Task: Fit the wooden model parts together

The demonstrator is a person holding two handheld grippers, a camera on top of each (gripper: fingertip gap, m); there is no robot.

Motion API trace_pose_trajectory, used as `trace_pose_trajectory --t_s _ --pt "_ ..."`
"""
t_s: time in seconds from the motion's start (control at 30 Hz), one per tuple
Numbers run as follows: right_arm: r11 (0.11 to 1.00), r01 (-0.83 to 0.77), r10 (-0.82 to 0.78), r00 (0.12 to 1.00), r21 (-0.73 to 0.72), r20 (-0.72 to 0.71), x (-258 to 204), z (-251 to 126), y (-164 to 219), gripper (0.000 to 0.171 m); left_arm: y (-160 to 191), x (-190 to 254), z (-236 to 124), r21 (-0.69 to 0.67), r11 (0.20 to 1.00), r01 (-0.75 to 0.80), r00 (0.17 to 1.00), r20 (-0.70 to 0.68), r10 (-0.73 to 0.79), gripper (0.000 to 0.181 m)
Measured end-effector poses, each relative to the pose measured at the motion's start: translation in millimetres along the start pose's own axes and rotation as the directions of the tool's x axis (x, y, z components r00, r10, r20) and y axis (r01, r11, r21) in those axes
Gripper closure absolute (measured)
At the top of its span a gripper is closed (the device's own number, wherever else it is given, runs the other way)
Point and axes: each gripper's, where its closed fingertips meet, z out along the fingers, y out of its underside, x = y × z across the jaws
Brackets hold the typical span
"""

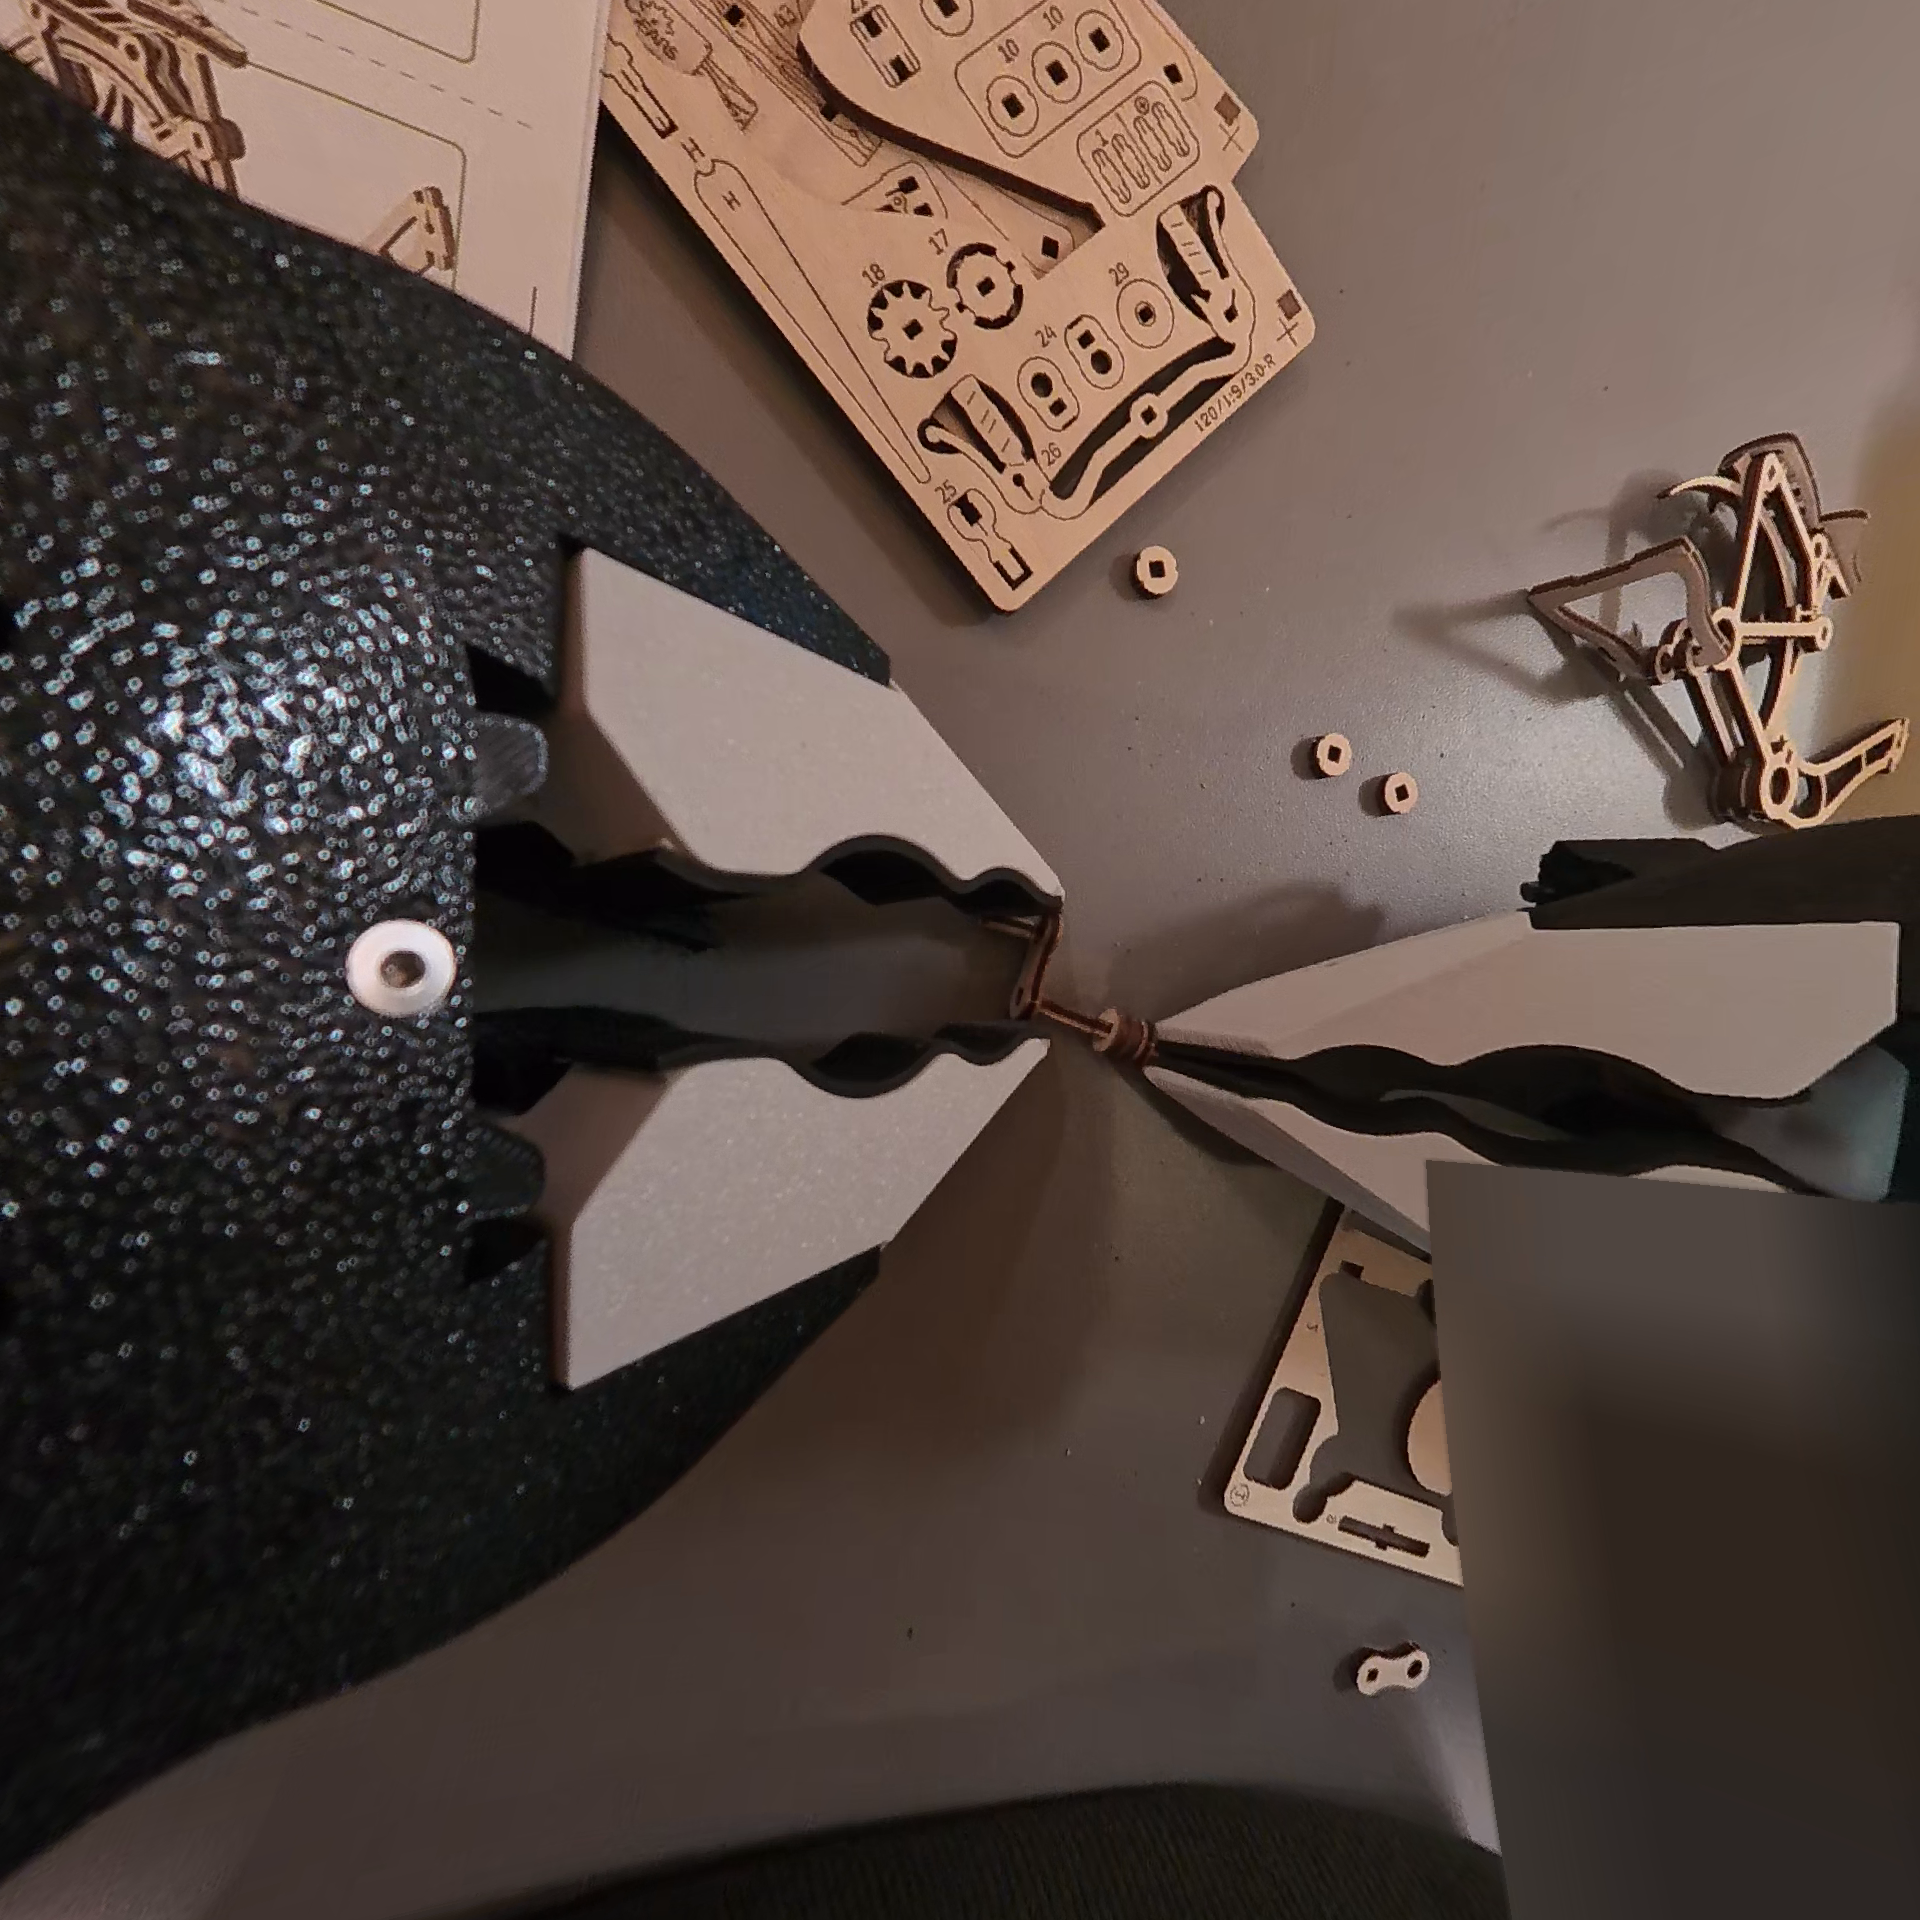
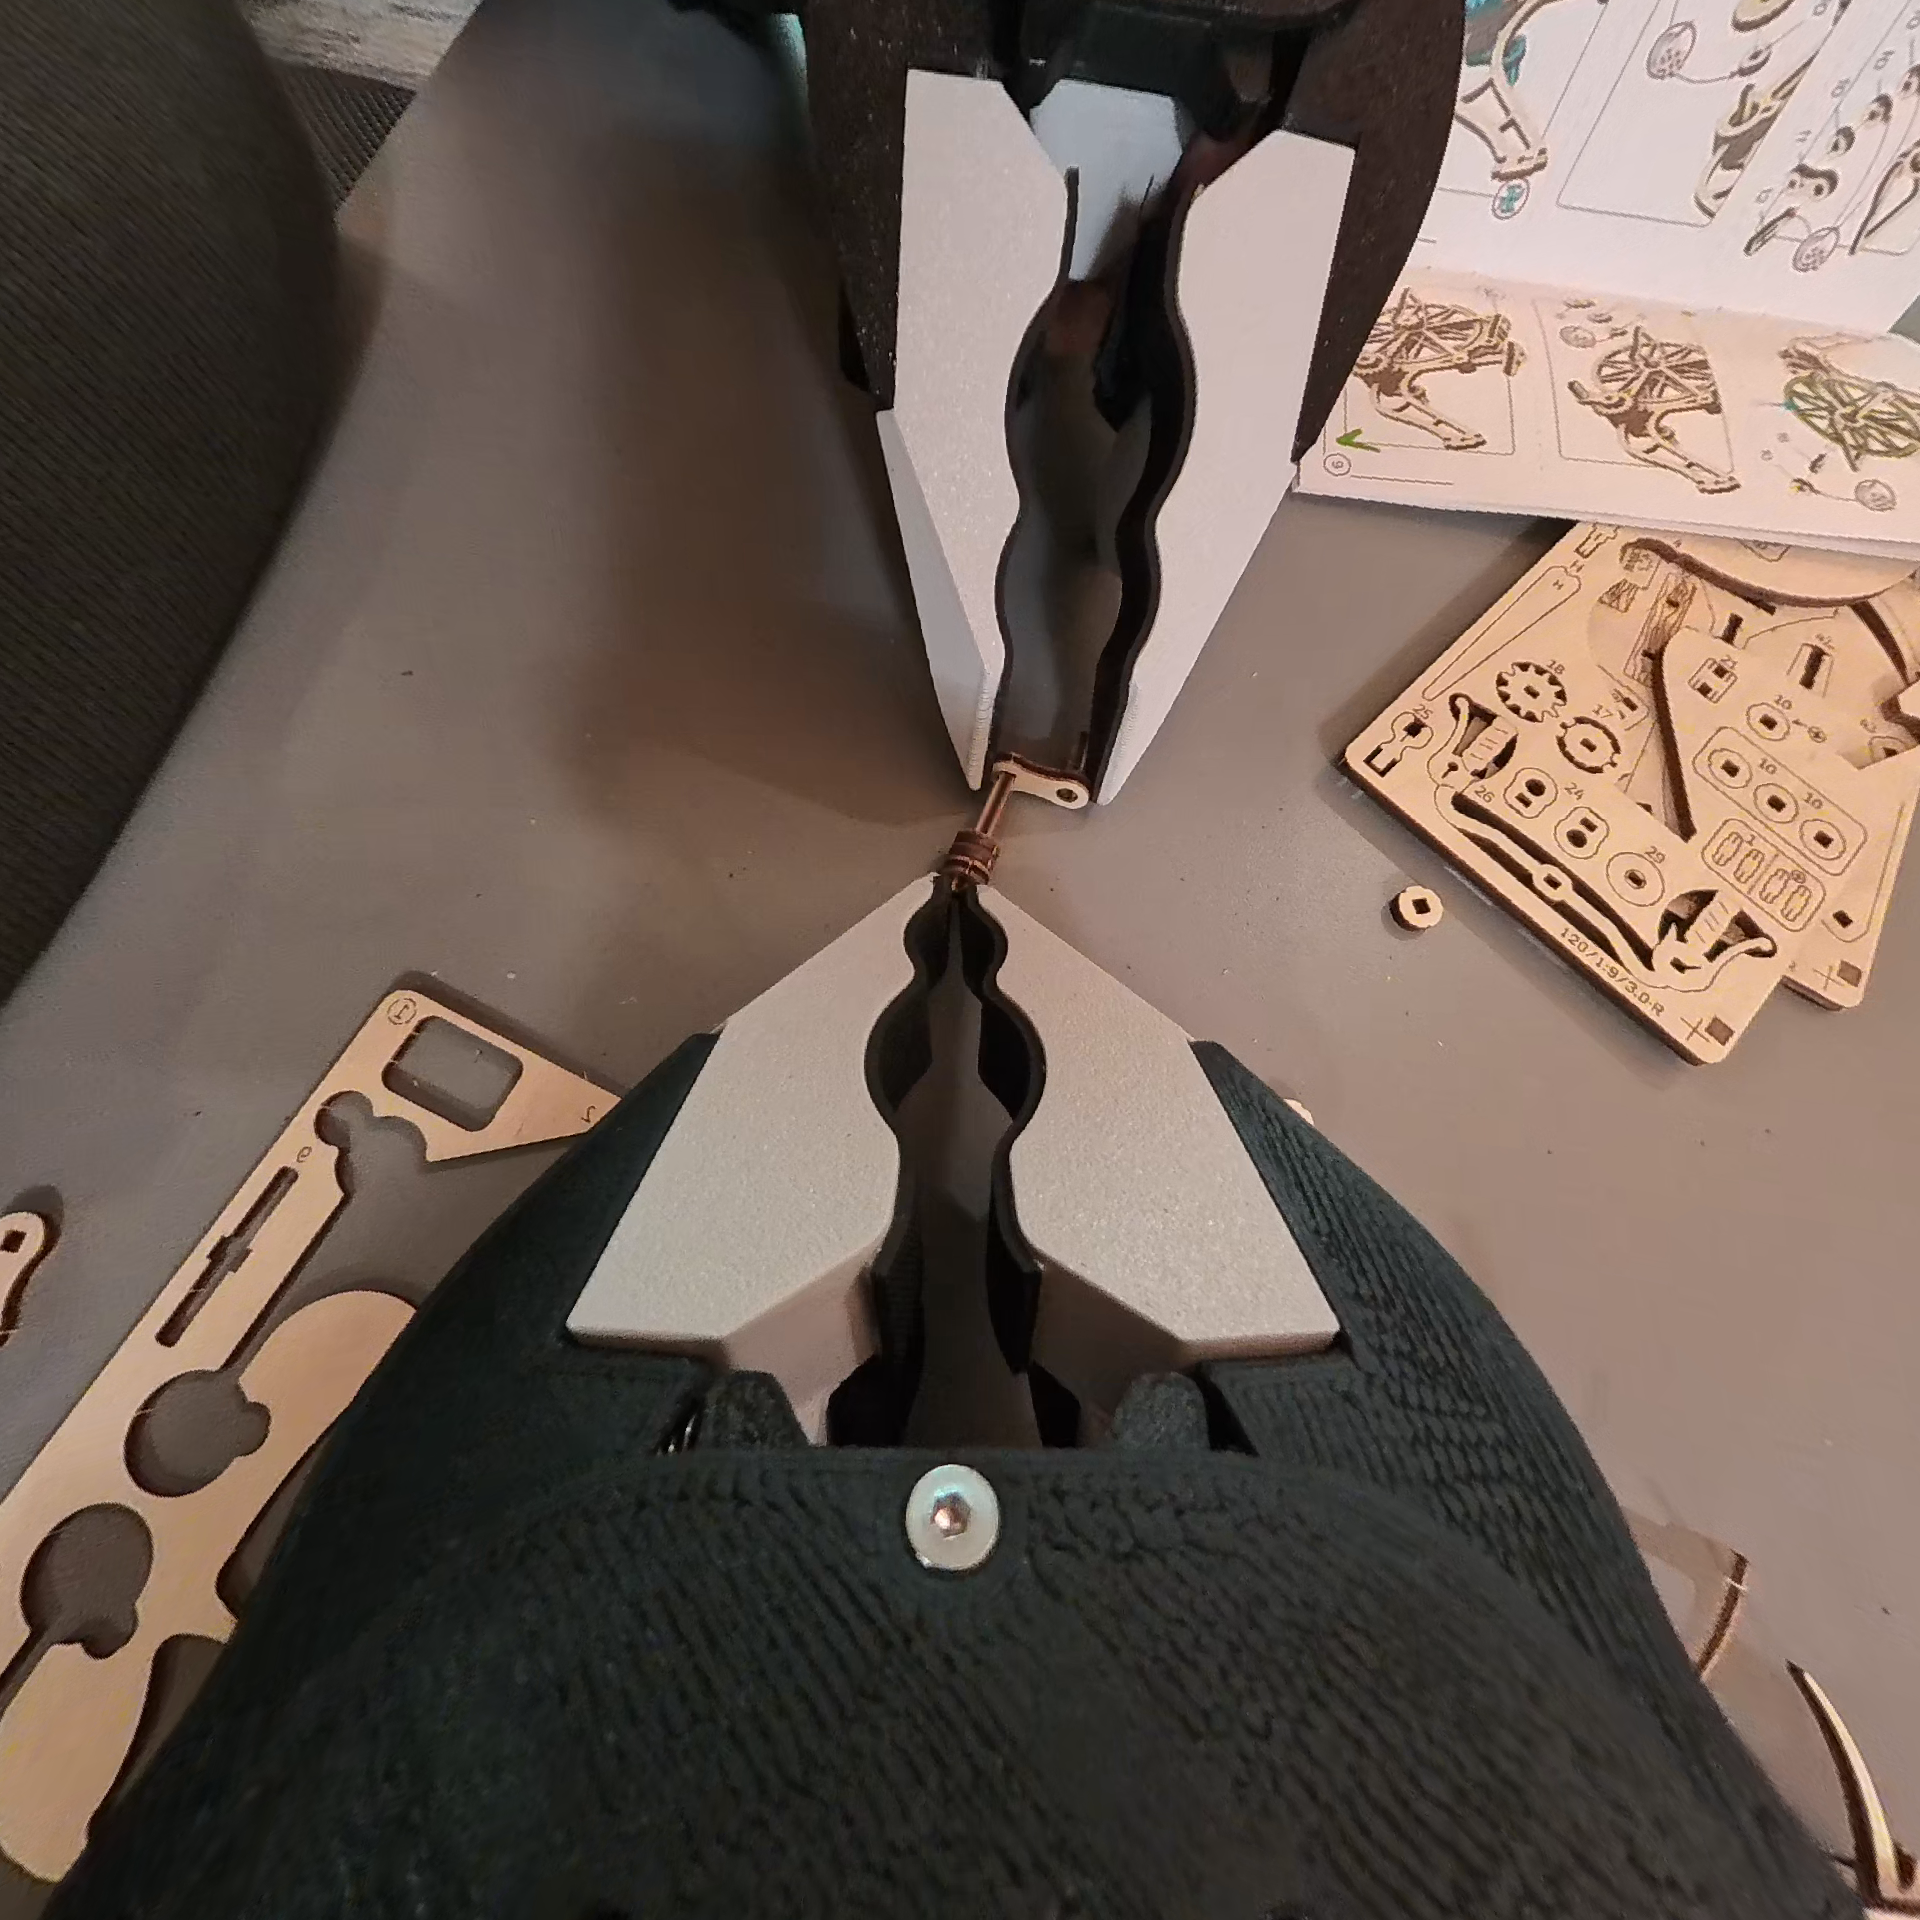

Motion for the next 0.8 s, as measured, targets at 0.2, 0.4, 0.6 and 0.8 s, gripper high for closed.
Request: trace_pose_trajectory --t_s 0.2,0.4,0.6,0.8 --pt "1.000 -0.006 0.006 1.000 -0.002 -0.002 0.9 0.2 0.4 0.171 -0.1 0.0 0.0 0.001 1.000 -0.002 1.000 0.003 0.002 0.162" --pt "1.000 -0.005 0.005 1.000 0.007 -0.021 1.8 0.2 -1.9 0.171 0.0 -0.2 0.0 0.001 1.000 -0.002 1.000 0.001 0.002 0.162" --pt "1.000 -0.006 0.006 0.999 -0.009 -0.044 3.6 1.6 -0.4 0.171 0.1 -0.2 0.0 0.000 1.000 -0.001 1.000 -0.001 0.001 0.163" --pt "0.998 -0.034 0.034 0.999 0.047 0.010 -3.7 0.8 -10.6 0.171 0.1 0.6 0.0 0.000 1.000 -0.002 1.000 -0.006 0.002 0.163"
